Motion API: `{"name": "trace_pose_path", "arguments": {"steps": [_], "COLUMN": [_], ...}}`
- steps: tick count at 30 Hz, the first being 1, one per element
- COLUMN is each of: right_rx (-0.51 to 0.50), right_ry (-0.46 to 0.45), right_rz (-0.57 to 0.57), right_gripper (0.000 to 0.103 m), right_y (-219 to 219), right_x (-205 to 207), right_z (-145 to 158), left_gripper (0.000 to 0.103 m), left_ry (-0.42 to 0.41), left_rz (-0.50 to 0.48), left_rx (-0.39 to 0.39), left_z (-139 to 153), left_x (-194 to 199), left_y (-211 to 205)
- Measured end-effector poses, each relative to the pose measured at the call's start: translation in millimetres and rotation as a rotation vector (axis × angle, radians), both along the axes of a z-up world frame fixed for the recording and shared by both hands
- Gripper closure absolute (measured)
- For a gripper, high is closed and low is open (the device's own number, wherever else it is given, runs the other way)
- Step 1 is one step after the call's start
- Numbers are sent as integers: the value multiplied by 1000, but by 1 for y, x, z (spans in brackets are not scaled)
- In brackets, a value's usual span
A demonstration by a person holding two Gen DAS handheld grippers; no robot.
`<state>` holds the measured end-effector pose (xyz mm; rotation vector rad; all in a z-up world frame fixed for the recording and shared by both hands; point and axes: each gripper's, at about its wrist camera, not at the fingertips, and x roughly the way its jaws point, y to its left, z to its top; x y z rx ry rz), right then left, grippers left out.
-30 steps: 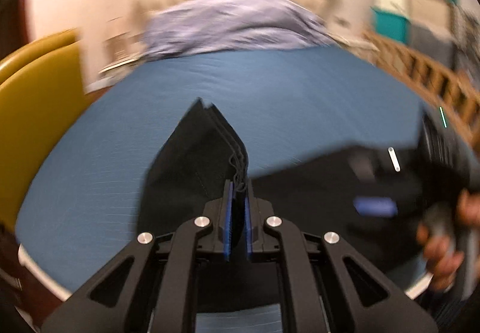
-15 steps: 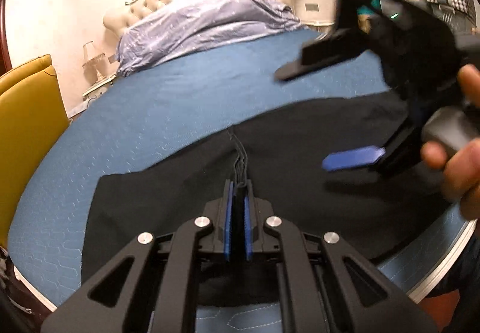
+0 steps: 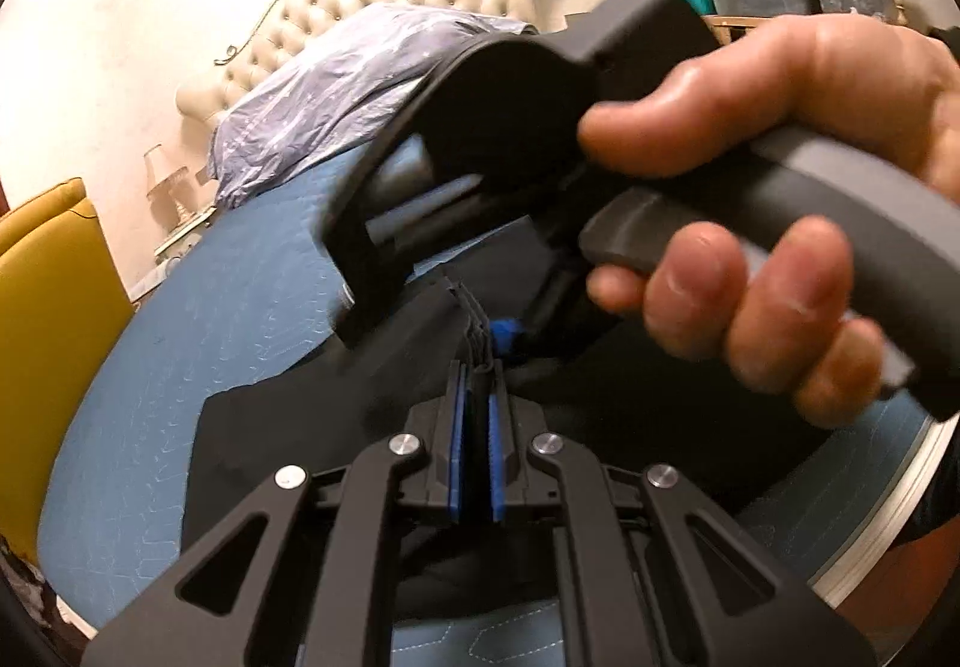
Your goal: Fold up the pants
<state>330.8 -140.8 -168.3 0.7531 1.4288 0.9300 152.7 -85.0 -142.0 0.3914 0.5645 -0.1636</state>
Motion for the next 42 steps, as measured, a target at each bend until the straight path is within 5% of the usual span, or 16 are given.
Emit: {"name": "trace_pose_path", "arguments": {"steps": [1,2,3,4,6,9,12,20,24,30,35,39,42], "right_rx": [-16,-43,-63,-75,-85,-76,-51,-40,-35,-42,-69,-138,-243], "right_ry": [-9,-27,-46,-65,-93,-116,-127,-110,-123,-163,-227,-271,-305], "right_rz": [26,47,58,67,75,64,50,22,11,13,31,21,25], "right_gripper": [43,61,72,96,96,96,96,96,96,96,96,96,96], "right_y": [6,12,16,16,15,14,11,23,28,37,34,6,-20], "right_x": [1,2,2,1,-1,-3,-4,-5,-12,-26,-33,-27,-26], "right_z": [-1,-1,-2,-2,-3,4,19,51,76,120,144,134,96], "left_gripper": [94,92,78,46,27,27,27,25,14,6,6,5,5], "left_ry": [9,23,52,75,92,115,159,186,152,92,125,154,142], "left_rz": [-4,-9,-22,-10,77,331,538,446,398,498,653,647,632], "left_rx": [-9,-22,-69,-132,-350,-562,-662,-620,-546,-333,-340,-231,-112], "left_z": [-1,-2,2,6,20,18,-2,-7,-5,-20,-32,-38,-35], "left_x": [2,3,3,1,-16,-42,-67,-67,-48,-17,-9,-6,-4], "left_y": [3,6,13,23,69,156,230,212,185,167,202,211,200]}}
